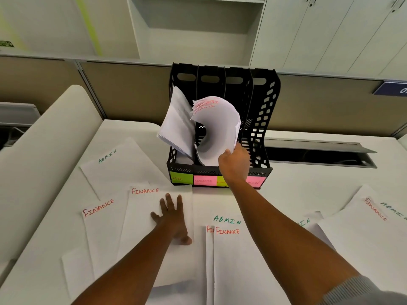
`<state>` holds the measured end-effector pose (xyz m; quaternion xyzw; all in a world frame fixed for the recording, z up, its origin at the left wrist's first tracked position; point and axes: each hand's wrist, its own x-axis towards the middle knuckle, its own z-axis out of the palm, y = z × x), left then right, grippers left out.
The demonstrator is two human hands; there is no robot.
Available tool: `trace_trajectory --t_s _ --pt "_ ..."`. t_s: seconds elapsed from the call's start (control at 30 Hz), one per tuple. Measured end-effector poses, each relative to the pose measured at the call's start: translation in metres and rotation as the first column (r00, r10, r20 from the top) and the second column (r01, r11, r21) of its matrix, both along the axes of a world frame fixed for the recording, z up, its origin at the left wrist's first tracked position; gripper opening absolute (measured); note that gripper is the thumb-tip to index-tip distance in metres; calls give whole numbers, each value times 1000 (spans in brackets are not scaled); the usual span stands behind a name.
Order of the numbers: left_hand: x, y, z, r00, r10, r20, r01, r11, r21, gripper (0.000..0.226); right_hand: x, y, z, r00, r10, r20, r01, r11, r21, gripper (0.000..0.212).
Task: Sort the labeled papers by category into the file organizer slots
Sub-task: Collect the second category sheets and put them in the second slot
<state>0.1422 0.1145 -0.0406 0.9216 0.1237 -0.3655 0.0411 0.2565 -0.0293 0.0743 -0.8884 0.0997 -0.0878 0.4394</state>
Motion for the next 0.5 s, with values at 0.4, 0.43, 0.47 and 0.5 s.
trace_trajectory --t_s 0.4,0.43,0.47,0.5 --pt "3 -1 -2 1000 11 -19 -11 1000 14 146 6 16 34 904 -163 395 132 986 104 8" --pt "3 -1 -3 1000 13 -16 -13 1000 15 146 7 15 37 893 -170 417 133 984 115 9" --pt "3 0 -3 1000 14 -16 -14 1000 16 147 8 16 38 883 -175 435 135 983 121 11" --pt "3 0 -4 1000 14 -16 -14 1000 16 147 8 16 39 874 -177 452 137 983 120 13"
